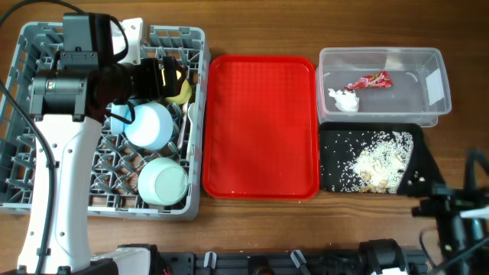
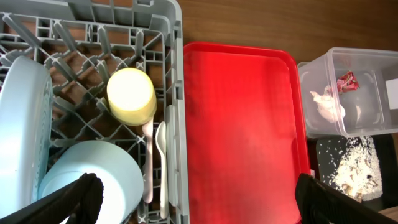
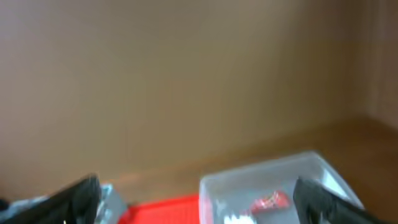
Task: Sort waste into correct bins and load items into the dishwasher rack
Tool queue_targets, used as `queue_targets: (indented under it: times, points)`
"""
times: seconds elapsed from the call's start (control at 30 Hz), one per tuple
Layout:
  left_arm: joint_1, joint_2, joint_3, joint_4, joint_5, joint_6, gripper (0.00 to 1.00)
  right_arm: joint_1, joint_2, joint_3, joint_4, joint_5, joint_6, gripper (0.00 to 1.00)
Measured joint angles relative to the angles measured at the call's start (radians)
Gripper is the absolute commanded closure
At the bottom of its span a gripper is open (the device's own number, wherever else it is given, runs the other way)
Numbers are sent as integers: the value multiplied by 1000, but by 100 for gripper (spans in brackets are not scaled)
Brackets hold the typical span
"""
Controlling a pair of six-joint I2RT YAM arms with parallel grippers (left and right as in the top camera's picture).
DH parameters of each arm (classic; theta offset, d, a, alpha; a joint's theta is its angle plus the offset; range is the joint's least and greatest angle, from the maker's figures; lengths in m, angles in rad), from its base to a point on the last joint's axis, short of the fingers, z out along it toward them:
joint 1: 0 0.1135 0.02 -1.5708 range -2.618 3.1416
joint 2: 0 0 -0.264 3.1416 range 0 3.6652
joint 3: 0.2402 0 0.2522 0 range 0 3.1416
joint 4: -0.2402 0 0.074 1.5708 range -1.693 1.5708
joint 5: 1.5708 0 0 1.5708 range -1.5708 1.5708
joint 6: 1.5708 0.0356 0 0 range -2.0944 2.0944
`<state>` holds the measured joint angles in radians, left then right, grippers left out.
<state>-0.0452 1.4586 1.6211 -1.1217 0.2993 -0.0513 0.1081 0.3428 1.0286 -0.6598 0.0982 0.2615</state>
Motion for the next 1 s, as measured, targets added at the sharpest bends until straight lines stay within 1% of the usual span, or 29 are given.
queue_targets:
  times: [0.07, 0.1, 0.23, 0.3, 0.4, 0.57, 0.73, 0.9, 1.0]
  points:
    - [0, 0, 0, 0, 0, 0, 0, 0, -52, -129, 170, -45, -49, 0]
    - [0, 0, 0, 0, 0, 0, 0, 1, -92, -227, 298, -80, -78, 0]
    - [0, 0, 0, 1, 0, 0, 0, 1, -188, -469, 570, -166, -119, 0]
    - [0, 0, 0, 0, 0, 0, 0, 1, -223, -573, 663, -201, -129, 0]
    - [0, 0, 0, 0, 0, 0, 0, 1, -261, -700, 753, -233, -132, 0]
    - [0, 0, 0, 0, 0, 0, 0, 1, -309, -864, 851, -252, -132, 0]
    - [0, 0, 0, 0, 0, 0, 0, 1, -321, -952, 869, -255, -132, 0]
    - [0, 0, 0, 0, 0, 0, 0, 1, -323, -991, 820, -255, -132, 0]
    - [0, 0, 0, 0, 0, 0, 0, 1, -324, -1011, 742, -255, -132, 0]
